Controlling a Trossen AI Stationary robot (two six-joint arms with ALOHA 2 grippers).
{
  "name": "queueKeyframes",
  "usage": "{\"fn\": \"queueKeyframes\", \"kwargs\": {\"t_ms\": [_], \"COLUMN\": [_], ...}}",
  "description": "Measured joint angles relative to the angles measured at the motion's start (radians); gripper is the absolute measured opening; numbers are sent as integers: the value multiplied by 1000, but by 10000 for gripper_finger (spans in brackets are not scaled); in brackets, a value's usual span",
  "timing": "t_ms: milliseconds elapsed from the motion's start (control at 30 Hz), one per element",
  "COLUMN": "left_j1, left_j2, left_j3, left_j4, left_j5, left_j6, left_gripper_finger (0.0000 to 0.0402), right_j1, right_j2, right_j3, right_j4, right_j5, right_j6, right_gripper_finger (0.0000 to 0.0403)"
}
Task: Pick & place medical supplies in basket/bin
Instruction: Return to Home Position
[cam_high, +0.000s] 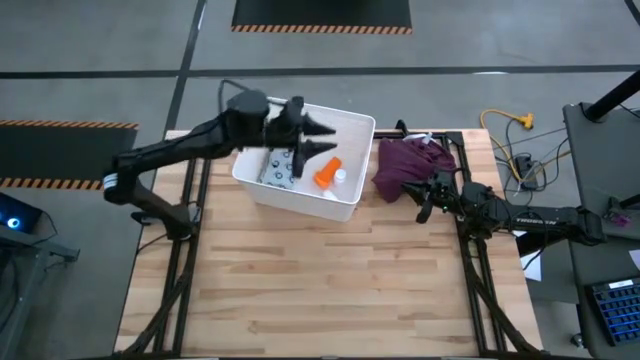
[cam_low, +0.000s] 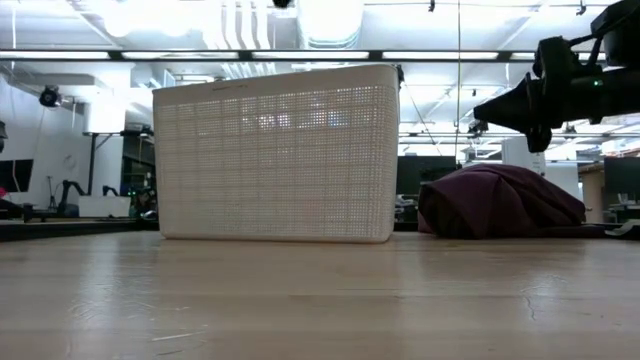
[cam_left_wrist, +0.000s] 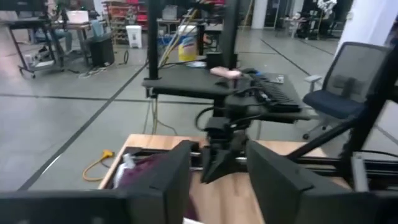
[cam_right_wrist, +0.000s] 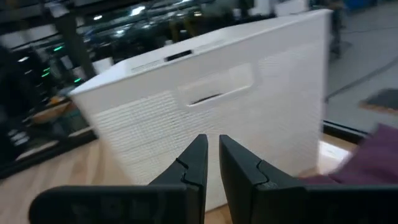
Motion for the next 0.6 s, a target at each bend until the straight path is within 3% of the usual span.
{"fn": "queueKeyframes", "kwargs": {"t_ms": [167,300,433,600], "left_j1": [-119,-201,-251,-267], "left_j2": [-93,-180,-303,-506], "left_j3": [-29,-136,-310,-617], "left_j4": [-91,-88,-9,218], "left_j5": [-163,-186,-186,-184], "left_j6": [-32,-37,-76,-78], "left_gripper_finger": [78,35,4,1], "right_j1": [0,0,0,0], "right_j2": [0,0,0,0], "right_j3": [0,0,0,0], "right_j4": [52,100,122,123], "right_j5": [-161,-185,-186,-187], "right_j6": [-148,-156,-154,-139], "right_gripper_finger": [33,33,33,33]}}
